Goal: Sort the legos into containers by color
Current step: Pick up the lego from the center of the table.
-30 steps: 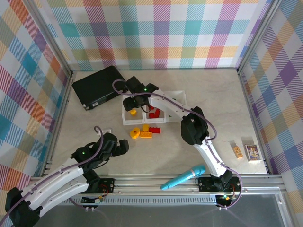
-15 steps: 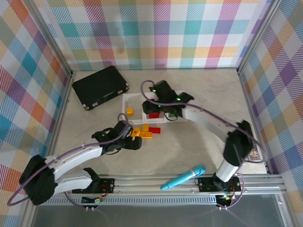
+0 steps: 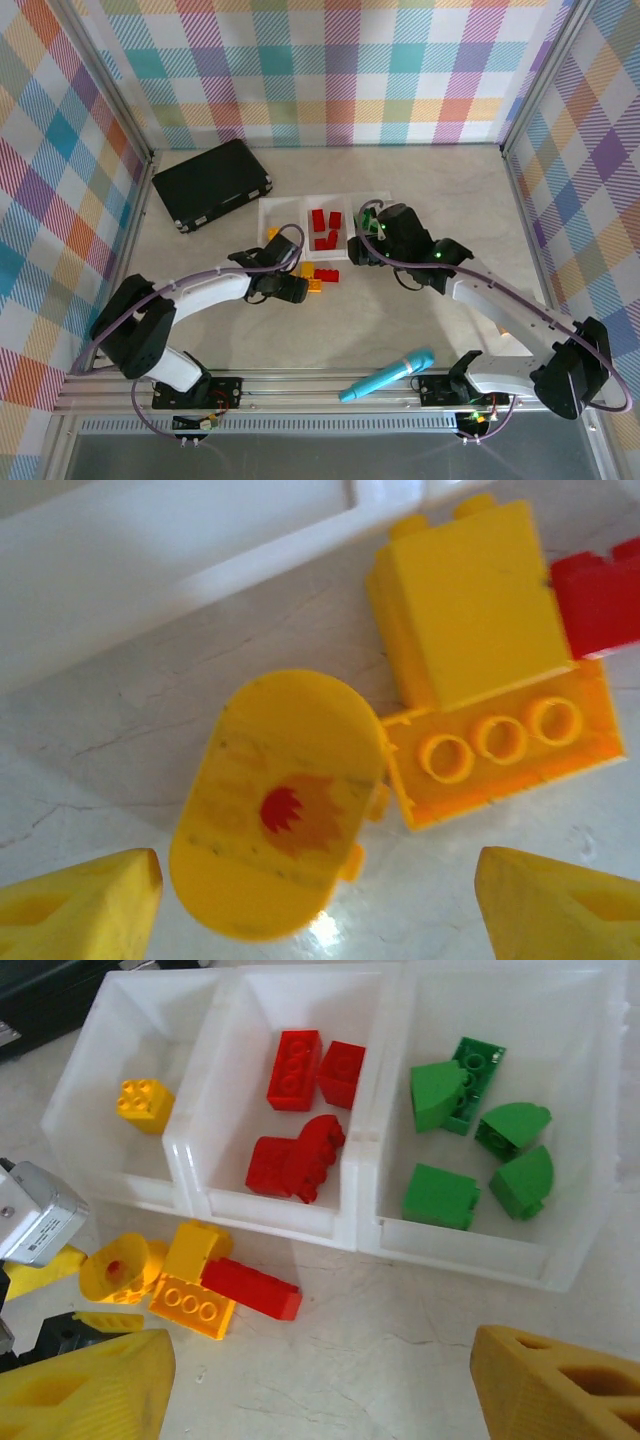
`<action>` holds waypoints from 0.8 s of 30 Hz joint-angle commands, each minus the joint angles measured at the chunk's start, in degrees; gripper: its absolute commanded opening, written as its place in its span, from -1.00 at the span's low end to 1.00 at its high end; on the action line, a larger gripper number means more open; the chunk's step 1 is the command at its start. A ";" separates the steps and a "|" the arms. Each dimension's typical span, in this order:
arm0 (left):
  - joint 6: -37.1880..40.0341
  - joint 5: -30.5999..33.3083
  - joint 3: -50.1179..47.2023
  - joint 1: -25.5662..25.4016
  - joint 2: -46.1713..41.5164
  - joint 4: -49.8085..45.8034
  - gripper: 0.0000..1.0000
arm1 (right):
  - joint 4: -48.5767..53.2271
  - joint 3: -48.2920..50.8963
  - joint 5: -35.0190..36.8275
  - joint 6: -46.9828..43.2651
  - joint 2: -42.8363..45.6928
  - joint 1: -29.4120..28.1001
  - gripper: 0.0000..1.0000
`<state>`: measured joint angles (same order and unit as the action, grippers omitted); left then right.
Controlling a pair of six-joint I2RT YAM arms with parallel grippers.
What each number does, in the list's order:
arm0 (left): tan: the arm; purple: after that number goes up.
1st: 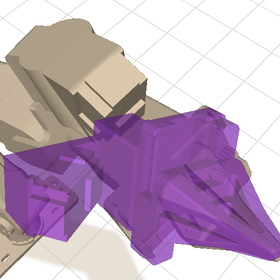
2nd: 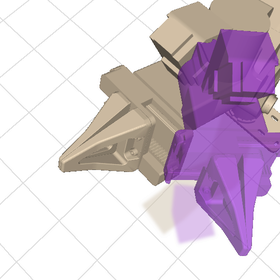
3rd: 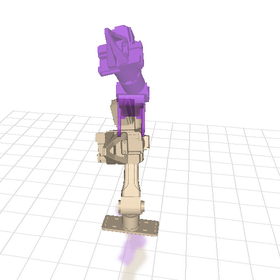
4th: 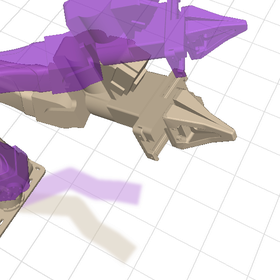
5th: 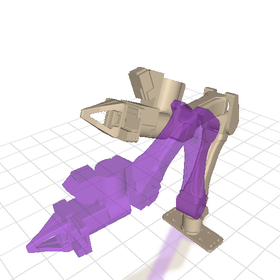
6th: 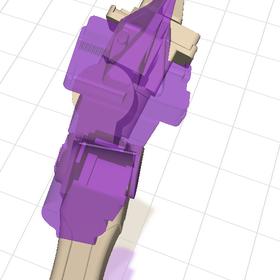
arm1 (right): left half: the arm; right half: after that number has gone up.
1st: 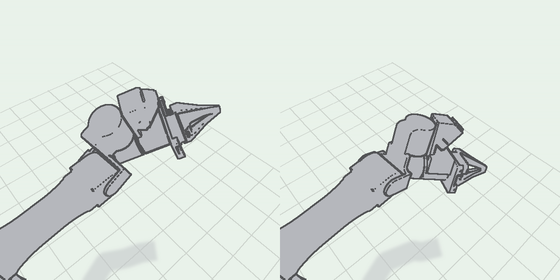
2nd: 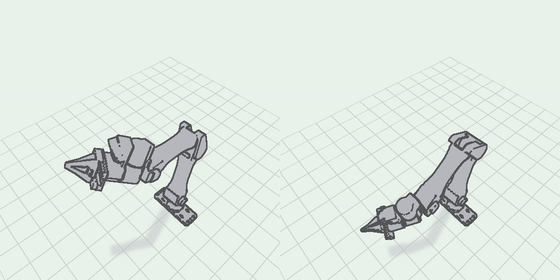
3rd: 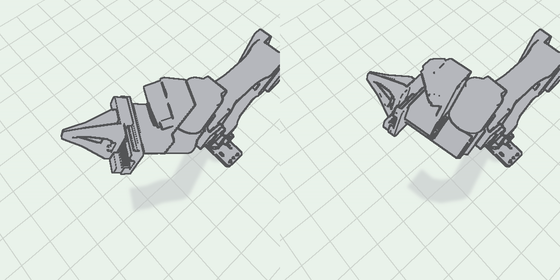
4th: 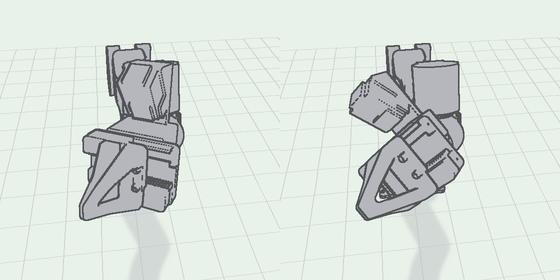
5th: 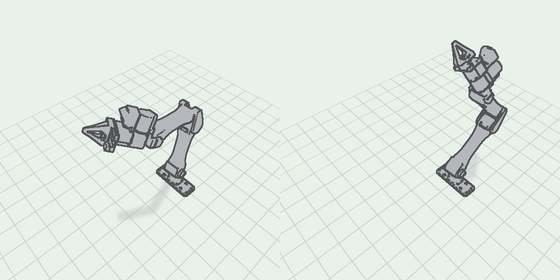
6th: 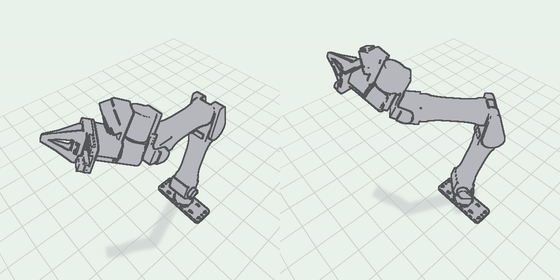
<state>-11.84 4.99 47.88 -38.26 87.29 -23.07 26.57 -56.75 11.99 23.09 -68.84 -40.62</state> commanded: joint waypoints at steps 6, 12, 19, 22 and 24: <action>1.44 0.11 3.16 2.45 3.67 0.72 0.50 | -0.87 1.38 0.16 1.94 -0.31 0.13 0.56; 2.94 -1.40 3.59 3.98 4.87 1.90 0.35 | -0.82 1.29 0.22 1.98 -0.87 0.19 0.56; 3.40 -3.16 3.39 4.53 6.68 2.68 0.09 | -0.79 1.89 0.86 2.04 -0.66 0.37 0.55; 2.77 -2.76 3.47 4.60 7.52 2.58 -0.12 | -0.75 2.00 0.85 2.08 -0.77 0.45 0.56; 2.07 -2.25 3.85 4.69 7.94 1.88 -0.25 | -0.85 2.08 0.92 2.13 -0.87 0.46 0.56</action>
<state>-9.56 2.76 50.87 -34.33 93.62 -20.58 26.57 -55.37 11.99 24.69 -69.60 -40.45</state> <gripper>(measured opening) 0.402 0.777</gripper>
